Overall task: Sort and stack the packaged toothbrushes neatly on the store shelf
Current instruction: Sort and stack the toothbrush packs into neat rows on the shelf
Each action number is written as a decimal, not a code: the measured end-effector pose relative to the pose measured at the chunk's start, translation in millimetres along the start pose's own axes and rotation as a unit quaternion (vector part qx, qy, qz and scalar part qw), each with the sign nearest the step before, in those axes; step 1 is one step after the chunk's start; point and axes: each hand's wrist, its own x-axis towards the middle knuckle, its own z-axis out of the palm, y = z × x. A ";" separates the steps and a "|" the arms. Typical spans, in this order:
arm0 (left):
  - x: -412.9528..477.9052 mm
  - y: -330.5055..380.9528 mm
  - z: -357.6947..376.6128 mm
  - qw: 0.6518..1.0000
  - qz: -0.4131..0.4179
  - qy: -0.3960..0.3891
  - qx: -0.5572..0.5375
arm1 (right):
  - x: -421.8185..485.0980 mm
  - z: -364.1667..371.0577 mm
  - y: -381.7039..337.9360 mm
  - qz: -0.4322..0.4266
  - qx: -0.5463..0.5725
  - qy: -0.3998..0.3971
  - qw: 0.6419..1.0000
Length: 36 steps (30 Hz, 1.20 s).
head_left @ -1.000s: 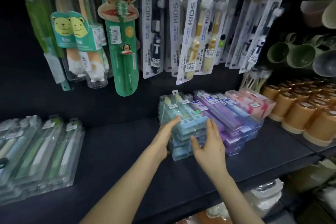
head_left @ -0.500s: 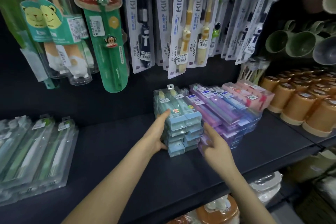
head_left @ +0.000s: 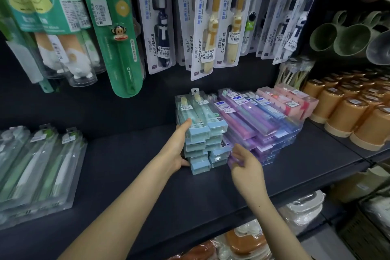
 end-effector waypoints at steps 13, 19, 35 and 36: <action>-1.5 -1.1 -5.4 1.000 0.019 0.015 0.016 | 0.0 14.1 -3.8 0.038 0.095 -0.135 0.986; -1.0 2.4 -16.5 0.999 0.016 0.032 0.020 | 6.1 12.1 -4.9 0.036 0.109 -0.128 0.985; 3.4 8.1 -23.2 1.000 -0.001 -0.014 -0.017 | 41.3 12.9 -30.7 0.076 0.289 -0.133 0.945; 3.8 8.5 -22.7 0.999 -0.003 -0.018 -0.030 | 46.4 14.1 -36.0 0.087 0.289 -0.133 0.944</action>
